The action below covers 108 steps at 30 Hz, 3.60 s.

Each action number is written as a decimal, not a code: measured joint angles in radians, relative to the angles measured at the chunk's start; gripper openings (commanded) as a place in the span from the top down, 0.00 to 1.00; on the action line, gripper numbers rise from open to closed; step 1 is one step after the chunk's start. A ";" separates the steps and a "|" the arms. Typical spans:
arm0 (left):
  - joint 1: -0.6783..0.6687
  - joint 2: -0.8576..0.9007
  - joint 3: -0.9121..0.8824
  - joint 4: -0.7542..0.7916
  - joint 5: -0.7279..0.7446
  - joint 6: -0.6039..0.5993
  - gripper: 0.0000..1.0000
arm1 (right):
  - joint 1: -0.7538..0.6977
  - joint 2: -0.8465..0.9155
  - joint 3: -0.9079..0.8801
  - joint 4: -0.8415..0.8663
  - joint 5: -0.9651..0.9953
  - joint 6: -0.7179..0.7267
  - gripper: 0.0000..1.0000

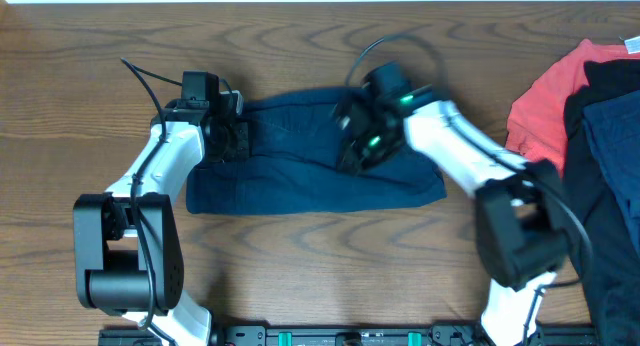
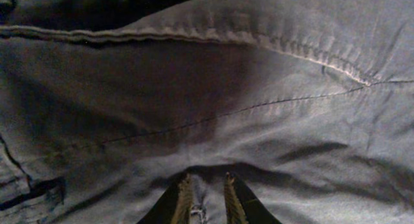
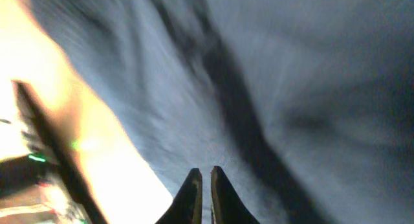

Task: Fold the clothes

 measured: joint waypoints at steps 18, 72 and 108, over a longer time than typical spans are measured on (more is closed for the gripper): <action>0.001 0.000 0.000 -0.071 -0.048 -0.008 0.65 | -0.174 0.080 -0.001 -0.364 0.332 0.053 0.99; 0.181 0.050 -0.182 -0.244 0.509 -0.014 0.94 | -0.150 0.042 -0.003 -0.262 0.284 0.150 0.99; -0.041 -0.008 0.685 -0.883 -0.216 -0.016 0.94 | -0.206 -0.150 -0.005 -0.151 0.309 0.219 0.98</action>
